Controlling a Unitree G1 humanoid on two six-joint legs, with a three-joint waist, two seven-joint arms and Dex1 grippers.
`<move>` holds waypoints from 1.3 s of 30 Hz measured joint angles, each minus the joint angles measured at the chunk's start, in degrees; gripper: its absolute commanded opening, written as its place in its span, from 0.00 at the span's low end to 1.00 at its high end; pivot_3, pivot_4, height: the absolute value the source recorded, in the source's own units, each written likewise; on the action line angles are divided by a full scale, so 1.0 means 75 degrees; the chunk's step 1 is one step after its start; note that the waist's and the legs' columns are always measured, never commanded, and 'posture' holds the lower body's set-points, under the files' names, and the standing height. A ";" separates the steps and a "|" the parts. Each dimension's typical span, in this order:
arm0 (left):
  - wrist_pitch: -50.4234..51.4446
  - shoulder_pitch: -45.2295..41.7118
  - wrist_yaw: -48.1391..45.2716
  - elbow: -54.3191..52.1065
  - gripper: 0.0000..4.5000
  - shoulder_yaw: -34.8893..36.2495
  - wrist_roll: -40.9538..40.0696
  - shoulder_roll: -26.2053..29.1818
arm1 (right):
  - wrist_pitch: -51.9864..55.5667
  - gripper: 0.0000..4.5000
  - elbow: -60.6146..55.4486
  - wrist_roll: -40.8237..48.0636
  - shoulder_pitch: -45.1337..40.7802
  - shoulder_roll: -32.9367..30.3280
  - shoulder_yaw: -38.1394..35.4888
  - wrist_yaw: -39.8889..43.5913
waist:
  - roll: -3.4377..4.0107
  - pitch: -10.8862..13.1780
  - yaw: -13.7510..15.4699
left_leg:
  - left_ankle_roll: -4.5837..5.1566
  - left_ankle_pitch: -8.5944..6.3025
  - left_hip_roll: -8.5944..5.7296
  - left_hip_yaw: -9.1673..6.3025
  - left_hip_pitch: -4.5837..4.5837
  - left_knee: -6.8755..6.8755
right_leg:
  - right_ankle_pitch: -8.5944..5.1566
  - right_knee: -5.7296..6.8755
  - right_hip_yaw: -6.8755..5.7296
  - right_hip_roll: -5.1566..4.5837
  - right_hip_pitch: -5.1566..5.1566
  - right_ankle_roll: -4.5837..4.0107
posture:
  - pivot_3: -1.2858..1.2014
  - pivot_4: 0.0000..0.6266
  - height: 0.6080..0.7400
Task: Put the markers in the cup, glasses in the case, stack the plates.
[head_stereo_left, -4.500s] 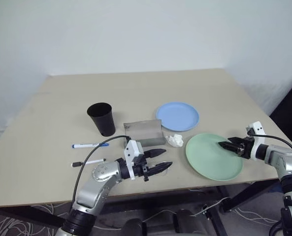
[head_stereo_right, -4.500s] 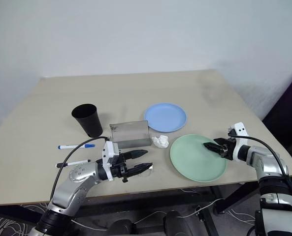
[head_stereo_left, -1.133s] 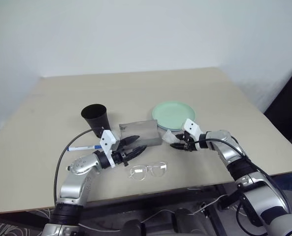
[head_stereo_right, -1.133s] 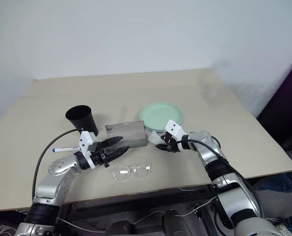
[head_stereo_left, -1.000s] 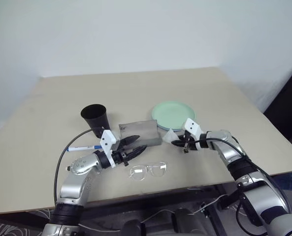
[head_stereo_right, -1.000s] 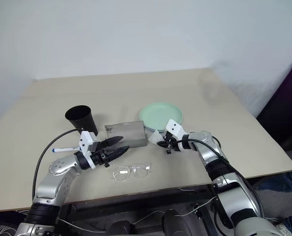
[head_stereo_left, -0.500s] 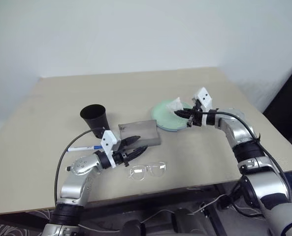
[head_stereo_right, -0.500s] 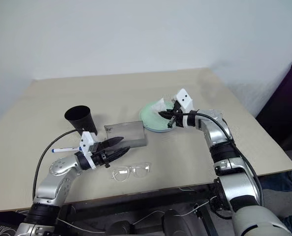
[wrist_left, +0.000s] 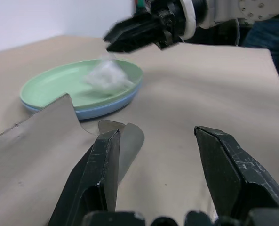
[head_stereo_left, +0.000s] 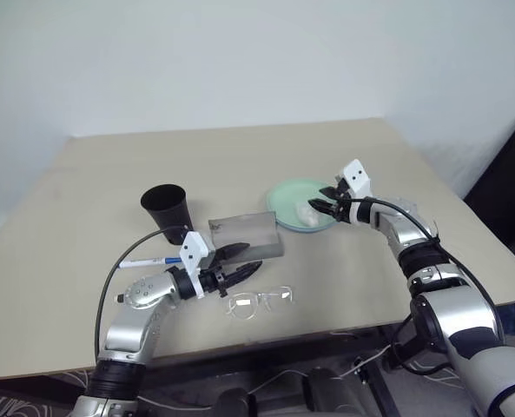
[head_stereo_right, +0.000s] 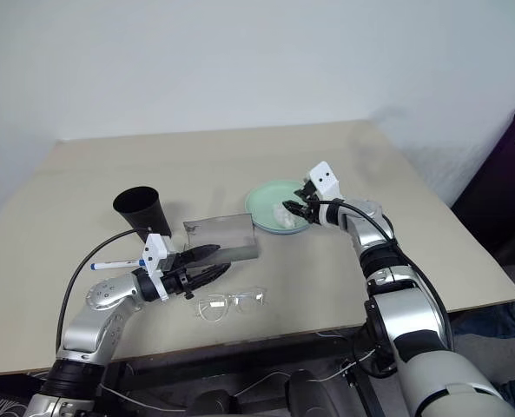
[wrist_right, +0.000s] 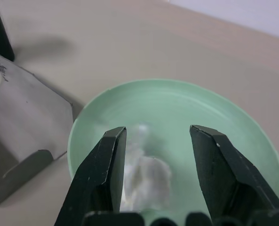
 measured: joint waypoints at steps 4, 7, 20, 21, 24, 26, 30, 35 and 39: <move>0.0548 -0.0892 -0.1247 0.0190 0.58 -0.0589 0.0050 0.0946 | 0.0366 0.53 -0.1654 0.0553 0.1123 -0.0327 0.0046 0.1509 | 0.0001 0.0001 0.0031 | 0.0000 0.0000 -0.0008 -0.0035 -0.0006 0.0008 | -0.0004 -0.0007 -0.0022 0.0001 0.0017 0.0004 | 0.52 0.00 0.97; 0.0796 -0.1575 -0.2060 0.0451 0.58 -0.1043 0.0177 0.1276 | 0.0831 0.53 -0.2771 0.0852 0.1811 -0.0590 0.0175 0.2280 | 0.0006 0.0001 0.0015 | 0.0000 -0.0001 -0.0012 -0.0034 -0.0002 0.0009 | -0.0006 -0.0007 -0.0020 -0.0002 0.0021 0.0006 | 0.52 0.00 0.97; 0.0521 -0.3579 -0.4428 0.2231 0.54 -0.2901 0.1364 0.1242 | 0.2299 0.53 -0.5716 0.1868 0.3028 -0.0859 0.0221 0.2845 | 0.0001 0.0003 0.0028 | 0.0000 0.0000 -0.0010 -0.0046 -0.0009 0.0010 | -0.0008 -0.0009 -0.0022 0.0004 0.0017 0.0006 | 0.52 0.00 0.97; 0.0410 -0.3676 -0.4560 0.2370 0.49 -0.3016 0.1500 0.1228 | 0.2367 0.54 -0.5872 0.1908 0.3104 -0.0900 0.0223 0.2825 | -0.0001 0.0003 0.0036 | 0.0000 0.0000 -0.0010 -0.0044 -0.0009 0.0011 | -0.0008 -0.0010 -0.0021 0.0003 0.0017 0.0007 | 0.52 0.00 0.97; 0.0076 -0.3876 -0.4738 0.2701 0.39 -0.3240 0.1736 0.1194 | 0.2440 0.54 -0.6098 0.1924 0.3257 -0.0940 0.0228 0.2745 | -0.0002 0.0004 0.0059 | 0.0001 0.0000 -0.0008 -0.0043 -0.0007 0.0012 | -0.0008 -0.0007 -0.0020 0.0002 0.0016 0.0006 | 0.52 0.00 0.97; -0.0074 -0.3910 -0.4760 0.2910 0.27 -0.3302 0.1855 0.1104 | 0.2470 0.54 -0.6167 0.1924 0.3362 -0.0940 0.0236 0.2692 | -0.0001 0.0004 0.0078 | 0.0001 0.0000 -0.0008 -0.0044 -0.0006 0.0013 | -0.0008 -0.0002 -0.0021 0.0002 0.0016 0.0006 | 0.52 0.00 0.97; -0.0270 -0.3917 -0.4773 0.3181 0.03 -0.3313 0.1998 0.0927 | 0.2490 0.54 -0.6252 0.1925 0.3387 -0.0940 0.0246 0.2560 | -0.0003 0.0004 0.0109 | 0.0001 0.0000 -0.0007 -0.0043 -0.0006 0.0017 | -0.0008 -0.0001 -0.0021 0.0003 0.0015 0.0006 | 0.52 0.00 0.97; -0.0364 -0.3969 -0.4813 0.3195 0.00 -0.3243 0.1989 0.0816 | 0.2490 0.54 -0.6256 0.1925 0.3418 -0.0930 0.0342 0.2511 | 0.0001 0.0002 0.0240 | 0.0001 0.0000 -0.0009 -0.0048 0.0002 0.0030 | -0.0009 -0.0003 -0.0021 0.0002 0.0034 0.0004 | 0.52 0.00 0.97; -0.0365 -0.3958 -0.4812 0.3195 0.00 -0.3174 0.1984 0.0815 | 0.2481 0.54 -0.6254 0.1924 0.3418 -0.0929 0.0431 0.2499 | 0.0001 0.0002 0.0256 | 0.0001 0.0000 -0.0009 -0.0047 0.0001 0.0045 | -0.0016 -0.0003 -0.0020 0.0002 0.0040 -0.0007 | 0.52 0.00 0.97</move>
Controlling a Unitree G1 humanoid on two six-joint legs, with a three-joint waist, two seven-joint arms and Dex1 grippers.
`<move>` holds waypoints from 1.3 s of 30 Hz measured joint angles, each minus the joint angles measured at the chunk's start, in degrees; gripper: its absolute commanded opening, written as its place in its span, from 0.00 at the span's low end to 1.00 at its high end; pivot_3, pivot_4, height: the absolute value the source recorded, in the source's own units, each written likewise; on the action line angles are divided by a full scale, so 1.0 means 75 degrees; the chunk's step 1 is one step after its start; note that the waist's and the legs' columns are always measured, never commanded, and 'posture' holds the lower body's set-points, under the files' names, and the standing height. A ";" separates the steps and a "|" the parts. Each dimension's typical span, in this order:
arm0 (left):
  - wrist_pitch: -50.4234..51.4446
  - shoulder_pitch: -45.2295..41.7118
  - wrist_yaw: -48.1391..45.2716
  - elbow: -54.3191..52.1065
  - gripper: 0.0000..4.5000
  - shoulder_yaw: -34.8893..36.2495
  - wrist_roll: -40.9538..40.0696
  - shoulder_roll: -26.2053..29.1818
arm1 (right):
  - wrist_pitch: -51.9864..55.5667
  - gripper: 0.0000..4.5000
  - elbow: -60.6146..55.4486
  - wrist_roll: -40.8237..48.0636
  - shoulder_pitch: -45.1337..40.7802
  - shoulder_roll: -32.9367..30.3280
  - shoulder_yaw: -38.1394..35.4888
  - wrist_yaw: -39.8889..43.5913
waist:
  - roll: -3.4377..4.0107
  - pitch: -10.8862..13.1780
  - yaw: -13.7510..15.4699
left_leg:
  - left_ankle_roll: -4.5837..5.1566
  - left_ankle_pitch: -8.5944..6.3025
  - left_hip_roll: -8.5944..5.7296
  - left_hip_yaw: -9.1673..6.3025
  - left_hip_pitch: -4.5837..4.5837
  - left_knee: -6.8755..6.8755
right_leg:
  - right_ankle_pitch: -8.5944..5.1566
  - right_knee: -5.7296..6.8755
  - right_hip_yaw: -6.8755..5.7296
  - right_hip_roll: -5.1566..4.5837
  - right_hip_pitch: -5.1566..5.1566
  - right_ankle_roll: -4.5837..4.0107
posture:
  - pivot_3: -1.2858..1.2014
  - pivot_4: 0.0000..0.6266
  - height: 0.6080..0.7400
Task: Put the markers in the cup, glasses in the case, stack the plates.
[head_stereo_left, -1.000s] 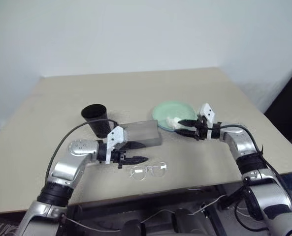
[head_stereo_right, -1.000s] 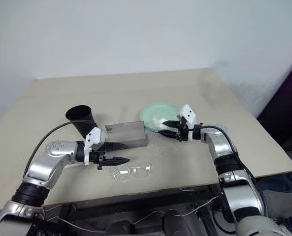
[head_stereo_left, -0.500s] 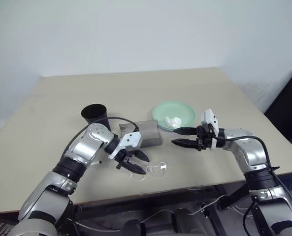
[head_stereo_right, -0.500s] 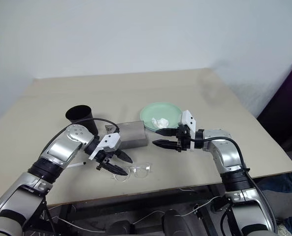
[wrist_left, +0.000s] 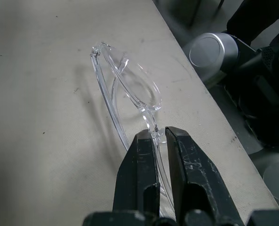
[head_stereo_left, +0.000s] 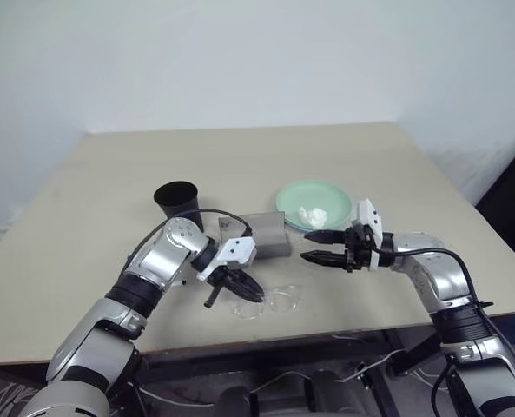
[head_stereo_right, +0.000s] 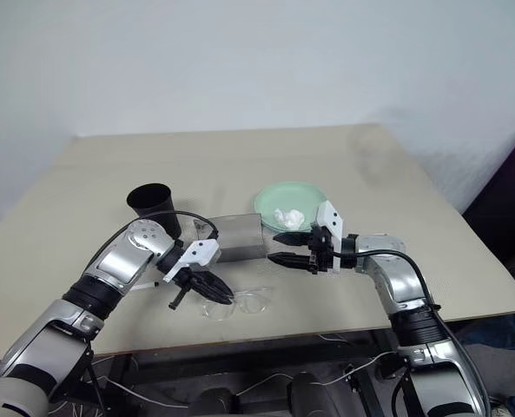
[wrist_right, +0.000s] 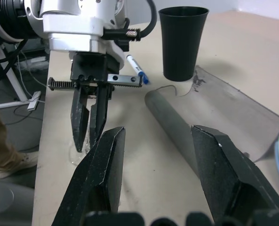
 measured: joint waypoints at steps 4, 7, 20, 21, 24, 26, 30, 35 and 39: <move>0.0130 0.0064 0.0002 -0.0004 0.00 0.0168 -0.0133 -0.0021 | -0.0064 0.54 0.0026 -0.0006 0.0000 0.0007 0.0087 -0.0013 | -0.0001 0.0001 0.0004 | 0.0000 0.0000 0.0000 -0.0003 -0.0001 0.0011 | 0.0000 0.0002 -0.0001 0.0000 0.0004 0.0000 | 0.52 0.00 0.97; 0.0439 0.0053 0.0032 -0.0015 0.00 0.0559 -0.0448 -0.0048 | -0.0100 0.54 0.0052 -0.0013 -0.0001 0.0009 0.0134 -0.0016 | -0.0003 0.0002 0.0006 | 0.0001 0.0000 -0.0001 -0.0009 -0.0003 0.0016 | 0.0000 0.0002 -0.0003 0.0000 0.0005 0.0001 | 0.52 0.00 0.97; -0.1379 -0.1956 0.0989 0.2577 0.00 0.1533 0.0262 -0.0122 | -0.0288 0.54 0.0314 -0.0031 -0.0065 0.0015 0.0263 -0.0034 | -0.0004 0.0002 0.0074 | 0.0000 0.0000 -0.0007 -0.0024 -0.0007 0.0004 | 0.0008 -0.0001 -0.0016 0.0002 0.0003 0.0016 | 0.52 0.00 0.97; -0.1668 -0.2054 0.1180 0.2889 0.00 0.1502 0.0459 -0.0178 | -0.0293 0.54 0.0314 -0.0032 -0.0073 0.0020 0.0283 -0.0048 | -0.0005 0.0003 0.0099 | 0.0000 0.0000 -0.0007 -0.0023 -0.0009 0.0004 | 0.0008 -0.0001 -0.0015 0.0003 0.0001 0.0015 | 0.52 0.00 0.97; -0.2554 -0.2485 0.1680 0.3984 0.00 0.1303 0.1069 -0.0435 | -0.0308 0.54 0.0318 -0.0034 -0.0076 0.0031 0.0300 -0.0081 | -0.0006 0.0003 0.0151 | 0.0000 0.0000 -0.0010 -0.0023 -0.0010 0.0008 | 0.0008 -0.0002 -0.0015 0.0003 0.0003 0.0016 | 0.52 0.00 0.97; -0.2927 -0.2663 0.1840 0.4539 0.00 0.1262 0.1319 -0.0572 | -0.0314 0.54 0.0318 -0.0035 -0.0078 0.0051 0.0309 -0.0111 | -0.0006 0.0003 0.0155 | 0.0000 0.0000 -0.0012 -0.0023 -0.0017 0.0009 | 0.0008 -0.0004 -0.0014 0.0003 0.0003 0.0016 | 0.52 0.00 0.97; -0.3268 -0.2889 0.1900 0.5315 0.00 0.1235 0.1631 -0.0851 | -0.0318 0.54 0.0315 -0.0034 -0.0077 0.0053 0.0309 -0.0157 | -0.0008 0.0003 0.0152 | 0.0001 -0.0001 -0.0014 -0.0023 -0.0024 0.0011 | 0.0008 -0.0005 -0.0013 0.0002 -0.0001 0.0019 | 0.52 0.00 0.97; -0.3273 -0.3163 0.1399 0.5948 0.00 0.1221 0.1824 -0.1026 | -0.0319 0.54 0.0297 -0.0035 -0.0052 0.0049 0.0308 -0.0281 | -0.0009 0.0003 0.0150 | 0.0001 0.0000 -0.0013 -0.0025 -0.0024 0.0012 | 0.0008 -0.0001 -0.0014 0.0003 -0.0001 0.0019 | 0.52 0.00 0.97; -0.3164 -0.3260 0.1280 0.6196 0.00 0.1222 0.2016 -0.1081 | -0.0321 0.54 0.0277 -0.0035 -0.0037 0.0049 0.0309 -0.0321 | -0.0009 0.0003 0.0149 | 0.0001 -0.0001 -0.0013 -0.0026 -0.0023 0.0014 | 0.0009 0.0000 -0.0013 0.0003 0.0000 0.0019 | 0.52 0.00 0.97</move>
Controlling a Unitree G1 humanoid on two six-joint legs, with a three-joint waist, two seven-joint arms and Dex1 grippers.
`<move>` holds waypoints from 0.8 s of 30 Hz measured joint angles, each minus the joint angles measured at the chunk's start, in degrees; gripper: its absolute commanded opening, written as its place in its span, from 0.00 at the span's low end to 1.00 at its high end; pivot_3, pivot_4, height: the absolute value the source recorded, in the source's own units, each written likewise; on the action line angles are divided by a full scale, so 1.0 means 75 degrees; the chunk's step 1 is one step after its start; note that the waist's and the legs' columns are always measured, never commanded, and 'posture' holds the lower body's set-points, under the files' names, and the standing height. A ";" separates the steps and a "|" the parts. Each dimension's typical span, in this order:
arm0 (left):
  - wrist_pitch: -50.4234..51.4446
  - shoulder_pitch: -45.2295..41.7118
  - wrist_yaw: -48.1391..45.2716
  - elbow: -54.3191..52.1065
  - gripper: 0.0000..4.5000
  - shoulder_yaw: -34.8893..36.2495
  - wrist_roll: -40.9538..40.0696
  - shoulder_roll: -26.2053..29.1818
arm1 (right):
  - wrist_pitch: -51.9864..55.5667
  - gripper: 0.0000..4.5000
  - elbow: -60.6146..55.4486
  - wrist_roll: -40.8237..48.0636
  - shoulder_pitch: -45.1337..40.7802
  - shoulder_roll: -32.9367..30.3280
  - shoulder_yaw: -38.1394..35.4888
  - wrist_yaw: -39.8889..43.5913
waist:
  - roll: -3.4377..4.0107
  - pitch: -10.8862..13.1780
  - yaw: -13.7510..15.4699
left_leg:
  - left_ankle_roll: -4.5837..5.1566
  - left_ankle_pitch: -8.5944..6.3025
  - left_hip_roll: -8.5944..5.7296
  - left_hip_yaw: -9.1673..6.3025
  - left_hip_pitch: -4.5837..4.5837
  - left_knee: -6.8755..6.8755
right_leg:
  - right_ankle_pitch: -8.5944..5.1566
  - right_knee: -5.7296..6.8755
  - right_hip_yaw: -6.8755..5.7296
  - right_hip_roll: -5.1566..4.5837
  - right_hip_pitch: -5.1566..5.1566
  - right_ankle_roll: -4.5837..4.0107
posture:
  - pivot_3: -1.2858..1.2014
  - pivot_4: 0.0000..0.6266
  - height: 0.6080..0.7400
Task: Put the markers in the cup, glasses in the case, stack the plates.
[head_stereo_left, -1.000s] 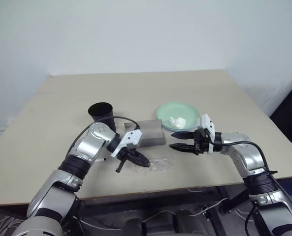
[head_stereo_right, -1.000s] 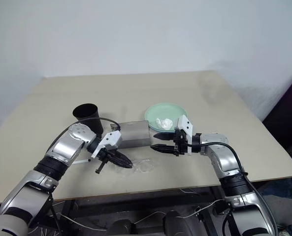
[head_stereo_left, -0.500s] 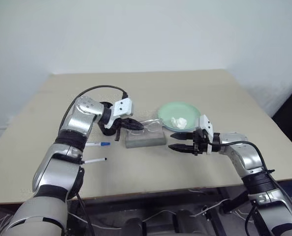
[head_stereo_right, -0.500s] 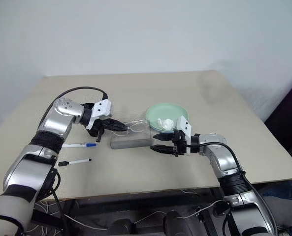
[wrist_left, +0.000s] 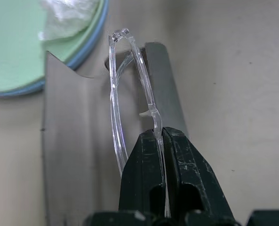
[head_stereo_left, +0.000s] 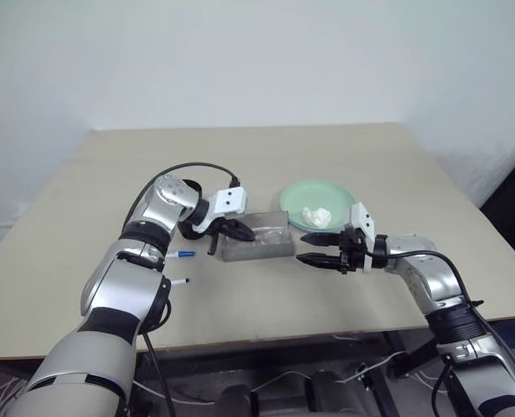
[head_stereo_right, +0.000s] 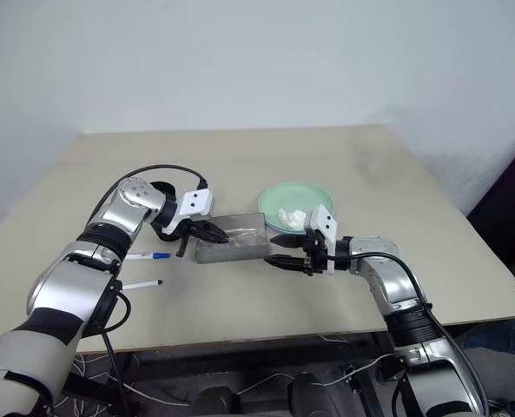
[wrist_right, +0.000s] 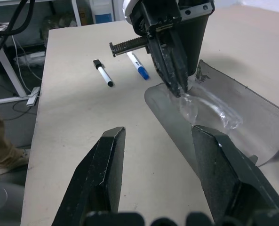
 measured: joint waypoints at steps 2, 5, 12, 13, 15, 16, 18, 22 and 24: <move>-0.0002 -0.0012 0.0097 0.0129 0.10 0.0000 0.0151 -0.0015 | 0.0000 0.54 -0.0010 0.0000 0.0001 0.0000 0.0000 -0.0030 | 0.0000 0.0000 0.0001 | 0.0000 0.0000 0.0000 -0.0002 0.0000 0.0000 | 0.0000 0.0000 -0.0001 0.0000 0.0000 0.0000 | 0.52 0.00 0.97; -0.0084 -0.0012 0.0284 0.0212 0.29 0.0003 0.0285 -0.0061 | 0.0000 0.54 -0.0032 0.0002 0.0004 0.0004 0.0000 -0.0042 | -0.0001 0.0000 0.0002 | 0.0000 0.0000 0.0000 -0.0003 -0.0001 0.0000 | 0.0001 -0.0001 -0.0001 0.0000 0.0001 0.0001 | 0.52 0.00 0.97; -0.0324 -0.0154 0.0856 0.0226 0.29 0.0362 0.0244 -0.0197 | 0.0000 0.54 -0.0065 0.0003 0.0033 0.0020 0.0000 -0.0054 | -0.0004 0.0000 0.0003 | 0.0000 0.0000 0.0000 -0.0006 -0.0001 0.0000 | 0.0001 -0.0001 -0.0002 0.0000 0.0000 0.0002 | 0.52 0.00 0.97; -0.0339 -0.0228 0.1052 0.0228 0.29 0.0468 0.0220 -0.0216 | 0.0000 0.54 -0.0065 0.0003 0.0036 0.0025 0.0001 -0.0055 | -0.0004 0.0000 0.0003 | 0.0000 0.0000 0.0000 -0.0006 -0.0001 0.0000 | 0.0001 -0.0001 -0.0002 0.0000 0.0001 0.0003 | 0.52 0.00 0.97; -0.0356 -0.0384 0.1486 0.0240 0.26 0.0598 0.0207 -0.0239 | 0.0000 0.54 -0.0065 0.0003 0.0037 0.0038 0.0001 -0.0058 | -0.0004 0.0000 0.0003 | 0.0000 0.0000 0.0000 -0.0007 -0.0001 0.0000 | 0.0002 0.0000 -0.0002 0.0000 0.0001 0.0003 | 0.52 0.00 0.97; -0.0371 -0.0473 0.1883 0.0257 0.21 0.0667 0.0221 -0.0255 | 0.0000 0.54 -0.0065 0.0003 0.0037 0.0049 0.0002 -0.0062 | -0.0004 0.0000 0.0003 | 0.0000 0.0000 0.0000 -0.0009 -0.0001 0.0000 | 0.0002 0.0000 -0.0004 0.0000 0.0001 0.0004 | 0.52 0.00 0.97; -0.0377 -0.0619 0.2469 0.0284 0.09 0.0696 0.0280 -0.0261 | -0.0002 0.54 -0.0065 0.0003 0.0037 0.0066 0.0004 -0.0068 | -0.0004 0.0000 0.0003 | 0.0000 0.0000 0.0000 -0.0009 0.0000 -0.0001 | 0.0002 0.0001 -0.0004 0.0000 0.0001 0.0004 | 0.52 0.00 0.97; -0.0579 -0.0681 0.4084 0.0426 0.01 0.0397 0.0948 -0.0319 | -0.0045 0.54 -0.0063 0.0003 0.0036 0.0092 0.0006 -0.0093 | -0.0004 0.0000 0.0003 | 0.0000 0.0000 -0.0001 -0.0011 0.0005 -0.0002 | 0.0002 0.0002 -0.0006 0.0000 0.0004 0.0005 | 0.52 0.00 0.97; -0.0623 -0.0681 0.4841 0.0546 0.01 0.0171 0.1315 -0.0388 | -0.0064 0.54 -0.0062 0.0003 0.0035 0.0097 0.0005 -0.0115 | -0.0004 0.0000 0.0004 | 0.0000 0.0000 -0.0002 -0.0011 0.0004 -0.0001 | 0.0003 0.0002 -0.0006 0.0000 0.0004 0.0005 | 0.52 0.00 0.97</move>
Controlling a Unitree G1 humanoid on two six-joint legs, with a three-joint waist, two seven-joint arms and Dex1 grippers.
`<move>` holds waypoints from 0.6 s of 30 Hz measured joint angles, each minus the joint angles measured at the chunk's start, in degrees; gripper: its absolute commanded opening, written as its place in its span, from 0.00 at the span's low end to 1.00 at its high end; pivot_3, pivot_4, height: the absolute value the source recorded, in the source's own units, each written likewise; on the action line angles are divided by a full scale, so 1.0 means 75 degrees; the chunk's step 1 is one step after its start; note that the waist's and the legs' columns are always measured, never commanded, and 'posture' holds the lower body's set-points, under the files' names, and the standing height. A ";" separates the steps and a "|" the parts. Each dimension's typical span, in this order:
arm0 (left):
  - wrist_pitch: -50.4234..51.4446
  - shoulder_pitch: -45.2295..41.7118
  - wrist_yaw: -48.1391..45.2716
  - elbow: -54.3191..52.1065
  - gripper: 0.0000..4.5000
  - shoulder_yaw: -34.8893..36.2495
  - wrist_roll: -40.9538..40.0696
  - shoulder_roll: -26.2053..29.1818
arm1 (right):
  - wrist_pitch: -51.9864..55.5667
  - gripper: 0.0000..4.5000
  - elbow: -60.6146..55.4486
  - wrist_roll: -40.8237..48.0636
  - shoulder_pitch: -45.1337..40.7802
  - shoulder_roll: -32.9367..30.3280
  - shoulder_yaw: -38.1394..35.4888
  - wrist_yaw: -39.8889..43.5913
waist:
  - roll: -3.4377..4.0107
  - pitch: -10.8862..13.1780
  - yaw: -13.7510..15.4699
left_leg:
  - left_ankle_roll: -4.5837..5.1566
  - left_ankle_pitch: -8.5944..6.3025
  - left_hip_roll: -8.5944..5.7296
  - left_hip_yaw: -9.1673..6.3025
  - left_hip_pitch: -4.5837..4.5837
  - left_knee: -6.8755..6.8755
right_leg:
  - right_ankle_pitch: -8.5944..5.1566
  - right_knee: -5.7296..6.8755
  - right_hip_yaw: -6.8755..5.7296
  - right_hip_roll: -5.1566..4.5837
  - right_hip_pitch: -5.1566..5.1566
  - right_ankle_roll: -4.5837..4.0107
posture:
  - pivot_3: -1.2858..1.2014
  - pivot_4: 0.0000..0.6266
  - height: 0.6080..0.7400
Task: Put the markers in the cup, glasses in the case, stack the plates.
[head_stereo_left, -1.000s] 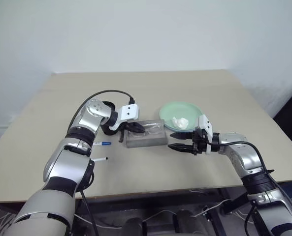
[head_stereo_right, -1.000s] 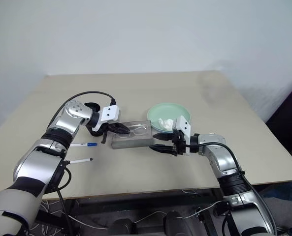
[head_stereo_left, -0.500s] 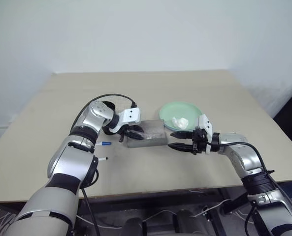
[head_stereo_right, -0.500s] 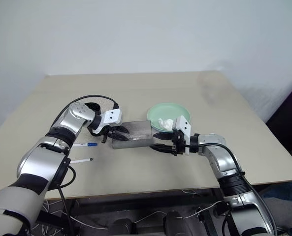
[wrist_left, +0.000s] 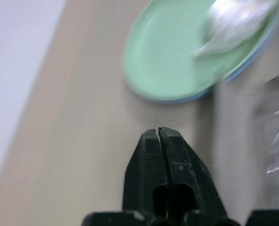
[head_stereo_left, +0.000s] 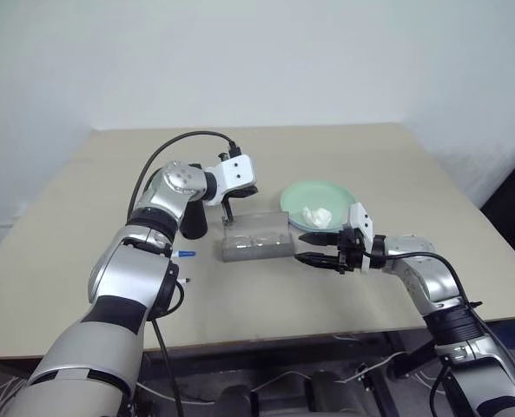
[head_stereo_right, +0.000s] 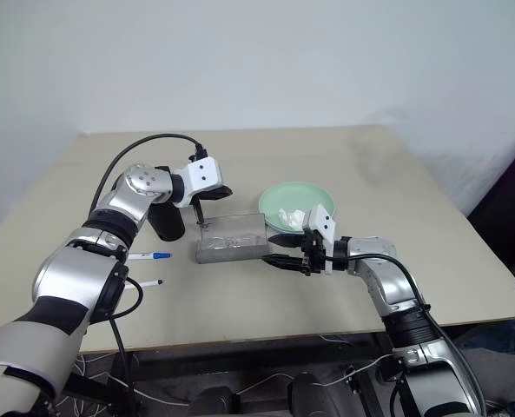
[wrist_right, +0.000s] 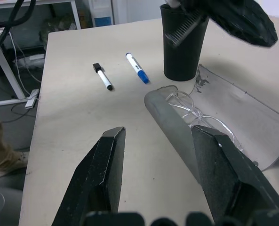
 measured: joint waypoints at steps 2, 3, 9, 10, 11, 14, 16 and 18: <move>-0.0019 0.0000 0.0525 0.0068 0.01 -0.0237 0.0377 -0.0097 | -0.0031 0.54 0.0006 0.0000 -0.0020 -0.0001 -0.0017 -0.0015 | 0.0000 0.0000 0.0000 | 0.0000 0.0000 -0.0001 0.0001 0.0000 0.0001 | 0.0000 -0.0001 0.0001 0.0000 0.0001 0.0000 | 0.52 0.00 0.97; -0.0037 0.0000 0.0676 0.0095 0.01 -0.0371 0.0518 -0.0142 | -0.0040 0.54 0.0007 0.0000 -0.0046 -0.0002 -0.0022 -0.0025 | 0.0000 0.0000 0.0001 | 0.0000 0.0000 -0.0003 0.0001 -0.0001 0.0001 | 0.0000 -0.0002 0.0001 0.0000 0.0001 0.0000 | 0.52 0.00 0.97; -0.0132 0.0061 0.1176 0.0283 0.01 -0.1227 0.1486 -0.0307 | -0.0067 0.54 0.0004 0.0005 -0.0092 -0.0052 -0.0090 -0.0130 | -0.0001 -0.0001 -0.0002 | 0.0000 0.0000 -0.0004 0.0001 -0.0002 -0.0003 | -0.0002 -0.0003 0.0001 0.0000 0.0000 0.0002 | 0.52 0.00 0.97; -0.0166 0.0099 0.1151 0.0308 0.01 -0.1305 0.1589 -0.0323 | -0.0067 0.54 0.0003 0.0007 -0.0089 -0.0068 -0.0108 -0.0156 | -0.0001 -0.0001 -0.0003 | 0.0000 0.0000 -0.0003 0.0003 -0.0001 -0.0003 | -0.0002 -0.0003 0.0002 0.0000 0.0000 0.0002 | 0.52 0.00 0.97; -0.0206 0.0151 0.1098 0.0318 0.01 -0.1342 0.1628 -0.0327 | -0.0067 0.54 -0.0001 0.0007 -0.0078 -0.0072 -0.0138 -0.0178 | -0.0001 -0.0001 -0.0004 | 0.0000 0.0000 -0.0003 0.0003 -0.0002 -0.0004 | -0.0002 -0.0002 0.0002 0.0000 -0.0001 0.0002 | 0.52 0.00 0.97; -0.0256 0.0139 0.0678 0.0294 0.01 -0.1241 0.1562 -0.0289 | -0.0065 0.54 -0.0023 0.0013 -0.0051 -0.0072 -0.0232 -0.0297 | -0.0001 -0.0003 -0.0002 | 0.0000 0.0000 -0.0002 0.0003 0.0008 -0.0004 | -0.0002 -0.0001 0.0001 0.0000 0.0008 0.0002 | 0.52 0.00 0.97; -0.0166 0.0140 0.0176 0.0285 0.01 -0.0981 0.1281 -0.0280 | -0.0064 0.54 -0.0039 0.0014 -0.0040 -0.0073 -0.0261 -0.0345 | 0.0000 -0.0003 -0.0002 | 0.0000 0.0000 -0.0002 0.0004 0.0012 -0.0003 | -0.0003 -0.0001 0.0001 0.0000 0.0013 0.0001 | 0.52 0.00 0.97; 0.0053 0.0163 -0.0835 0.0286 0.01 -0.0534 0.0761 -0.0273 | -0.0064 0.54 -0.0084 0.0015 -0.0027 -0.0073 -0.0265 -0.0370 | 0.0000 -0.0003 -0.0002 | 0.0000 0.0000 -0.0002 0.0004 0.0011 -0.0001 | -0.0003 -0.0001 0.0001 0.0000 0.0014 0.0000 | 0.52 0.00 0.97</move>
